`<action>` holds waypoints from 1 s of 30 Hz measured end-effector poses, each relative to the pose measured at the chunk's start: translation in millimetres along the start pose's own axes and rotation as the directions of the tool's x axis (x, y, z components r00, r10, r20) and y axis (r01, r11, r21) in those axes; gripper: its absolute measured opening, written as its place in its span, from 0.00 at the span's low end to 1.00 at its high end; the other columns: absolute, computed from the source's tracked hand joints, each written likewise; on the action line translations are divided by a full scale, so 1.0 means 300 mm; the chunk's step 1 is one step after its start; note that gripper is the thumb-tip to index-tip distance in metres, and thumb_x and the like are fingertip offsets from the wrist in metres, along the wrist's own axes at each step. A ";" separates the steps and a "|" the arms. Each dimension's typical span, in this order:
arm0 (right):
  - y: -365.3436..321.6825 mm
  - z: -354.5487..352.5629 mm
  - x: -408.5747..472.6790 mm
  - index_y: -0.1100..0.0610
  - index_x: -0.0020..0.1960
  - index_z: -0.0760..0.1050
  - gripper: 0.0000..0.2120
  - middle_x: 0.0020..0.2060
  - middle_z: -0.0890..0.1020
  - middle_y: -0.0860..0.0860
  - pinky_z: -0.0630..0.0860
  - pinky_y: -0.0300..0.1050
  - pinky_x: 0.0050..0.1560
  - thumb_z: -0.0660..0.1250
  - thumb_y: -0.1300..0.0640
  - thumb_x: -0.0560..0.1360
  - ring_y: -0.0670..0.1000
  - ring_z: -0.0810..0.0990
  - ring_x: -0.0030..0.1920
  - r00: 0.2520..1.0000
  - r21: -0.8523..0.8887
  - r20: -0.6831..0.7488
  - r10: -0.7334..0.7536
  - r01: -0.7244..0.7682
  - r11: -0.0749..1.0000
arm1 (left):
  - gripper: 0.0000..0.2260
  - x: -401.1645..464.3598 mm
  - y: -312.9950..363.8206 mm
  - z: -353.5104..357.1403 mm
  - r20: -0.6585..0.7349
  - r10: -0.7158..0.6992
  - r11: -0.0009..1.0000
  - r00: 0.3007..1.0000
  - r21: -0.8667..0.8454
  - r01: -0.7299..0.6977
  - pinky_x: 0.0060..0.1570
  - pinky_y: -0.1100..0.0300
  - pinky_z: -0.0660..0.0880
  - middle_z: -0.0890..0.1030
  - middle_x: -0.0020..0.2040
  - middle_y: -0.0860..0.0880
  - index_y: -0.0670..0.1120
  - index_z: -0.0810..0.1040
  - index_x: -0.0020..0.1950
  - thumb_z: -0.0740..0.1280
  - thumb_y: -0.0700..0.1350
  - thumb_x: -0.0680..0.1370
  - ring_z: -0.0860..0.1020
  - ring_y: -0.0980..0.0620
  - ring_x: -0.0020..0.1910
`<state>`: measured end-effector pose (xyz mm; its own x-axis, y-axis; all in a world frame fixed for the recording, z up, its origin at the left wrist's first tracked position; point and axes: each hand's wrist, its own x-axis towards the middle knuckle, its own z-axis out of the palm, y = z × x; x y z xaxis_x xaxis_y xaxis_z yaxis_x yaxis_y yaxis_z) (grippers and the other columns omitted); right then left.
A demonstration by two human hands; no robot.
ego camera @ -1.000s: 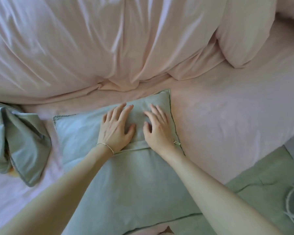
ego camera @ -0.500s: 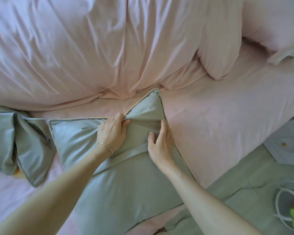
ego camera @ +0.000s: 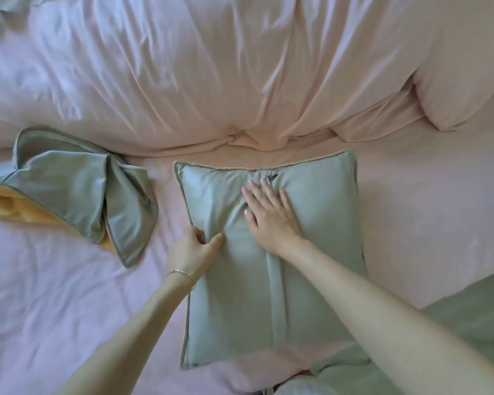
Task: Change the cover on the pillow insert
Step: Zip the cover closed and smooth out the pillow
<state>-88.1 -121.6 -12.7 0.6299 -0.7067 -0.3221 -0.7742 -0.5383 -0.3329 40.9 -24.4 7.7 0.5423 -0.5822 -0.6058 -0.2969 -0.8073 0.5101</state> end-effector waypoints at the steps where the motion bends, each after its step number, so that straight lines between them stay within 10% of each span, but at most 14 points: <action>1: -0.018 0.016 -0.005 0.56 0.75 0.56 0.26 0.75 0.57 0.50 0.44 0.53 0.72 0.46 0.49 0.78 0.50 0.52 0.75 0.999 -0.021 -0.020 -0.034 0.034 0.999 | 0.15 0.010 -0.003 -0.024 -0.056 0.047 0.989 0.997 0.142 -0.039 0.44 0.54 0.68 0.76 0.49 0.45 0.44 0.72 0.50 0.70 0.51 0.71 0.74 0.44 0.48; 3: -0.041 0.029 -0.012 0.62 0.71 0.64 0.30 0.71 0.65 0.55 0.49 0.55 0.70 0.45 0.48 0.74 0.54 0.62 0.72 0.996 -0.046 -0.070 -0.046 0.043 0.998 | 0.23 0.044 0.000 -0.047 -0.206 0.327 0.903 0.922 0.356 -0.241 0.56 0.52 0.68 0.71 0.63 0.41 0.41 0.67 0.66 0.68 0.45 0.73 0.70 0.42 0.62; 6: -0.021 0.024 0.002 0.61 0.75 0.53 0.34 0.75 0.53 0.55 0.39 0.51 0.72 0.39 0.46 0.74 0.51 0.49 0.75 0.999 -0.070 -0.033 0.025 -0.027 0.997 | 0.20 0.115 0.024 0.006 -0.082 0.636 0.715 0.768 0.438 -0.545 0.61 0.47 0.69 0.72 0.66 0.37 0.38 0.72 0.64 0.57 0.44 0.75 0.69 0.37 0.66; 10: 0.050 -0.001 -0.002 0.59 0.75 0.51 0.29 0.76 0.51 0.53 0.37 0.46 0.72 0.40 0.47 0.78 0.47 0.46 0.75 0.985 -0.145 0.174 -0.016 0.042 0.989 | 0.24 0.112 0.005 0.129 0.072 0.497 0.792 0.865 0.369 -0.485 0.66 0.52 0.64 0.72 0.67 0.40 0.39 0.74 0.63 0.48 0.50 0.77 0.69 0.40 0.68; 15: 0.098 0.095 -0.076 0.64 0.63 0.75 0.30 0.64 0.74 0.58 0.52 0.49 0.70 0.44 0.50 0.73 0.53 0.70 0.67 0.969 -0.221 0.244 -0.048 0.104 0.970 | 0.21 0.080 -0.078 0.230 0.171 0.528 0.673 0.832 0.514 -0.532 0.61 0.54 0.64 0.78 0.62 0.43 0.41 0.78 0.59 0.51 0.48 0.77 0.75 0.45 0.62; 18: 0.081 0.119 0.037 0.61 0.74 0.54 0.33 0.75 0.54 0.55 0.35 0.48 0.71 0.35 0.49 0.74 0.49 0.49 0.75 0.946 -0.239 0.324 -0.031 0.114 0.964 | 0.31 0.186 -0.055 0.251 0.245 0.410 0.666 0.879 0.577 -0.472 0.69 0.55 0.55 0.66 0.72 0.44 0.41 0.67 0.70 0.38 0.52 0.75 0.63 0.47 0.72; 21: 0.085 0.141 0.207 0.60 0.76 0.48 0.27 0.76 0.48 0.53 0.36 0.50 0.72 0.42 0.50 0.79 0.48 0.43 0.75 0.957 -0.288 0.289 -0.013 0.100 0.952 | 0.37 0.340 -0.032 0.268 0.169 0.401 0.686 0.900 0.596 -0.417 0.71 0.56 0.46 0.54 0.76 0.44 0.41 0.55 0.75 0.30 0.53 0.70 0.51 0.48 0.75; 26: 0.117 0.135 0.410 0.59 0.75 0.52 0.26 0.76 0.51 0.51 0.41 0.50 0.72 0.45 0.52 0.79 0.46 0.47 0.75 0.952 -0.258 0.303 0.038 0.044 0.965 | 0.30 0.505 0.051 0.265 0.117 0.397 0.714 0.910 0.584 -0.386 0.67 0.58 0.49 0.56 0.76 0.44 0.41 0.59 0.73 0.40 0.52 0.74 0.54 0.49 0.75; 30: 0.134 0.125 0.344 0.56 0.71 0.64 0.25 0.73 0.62 0.49 0.47 0.44 0.69 0.51 0.50 0.76 0.44 0.56 0.73 0.999 -0.033 0.042 -0.022 0.023 0.999 | 0.27 0.455 0.049 0.240 -0.025 0.446 0.789 0.895 0.483 -0.380 0.67 0.57 0.54 0.62 0.74 0.44 0.41 0.66 0.70 0.45 0.50 0.75 0.60 0.48 0.73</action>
<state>-51.9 -198.9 -92.6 0.6489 -0.6746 -0.3520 -0.7608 -0.5696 -0.3109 53.9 -122.7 -111.2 0.3720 -0.8786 -0.2994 -0.8202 -0.4621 0.3372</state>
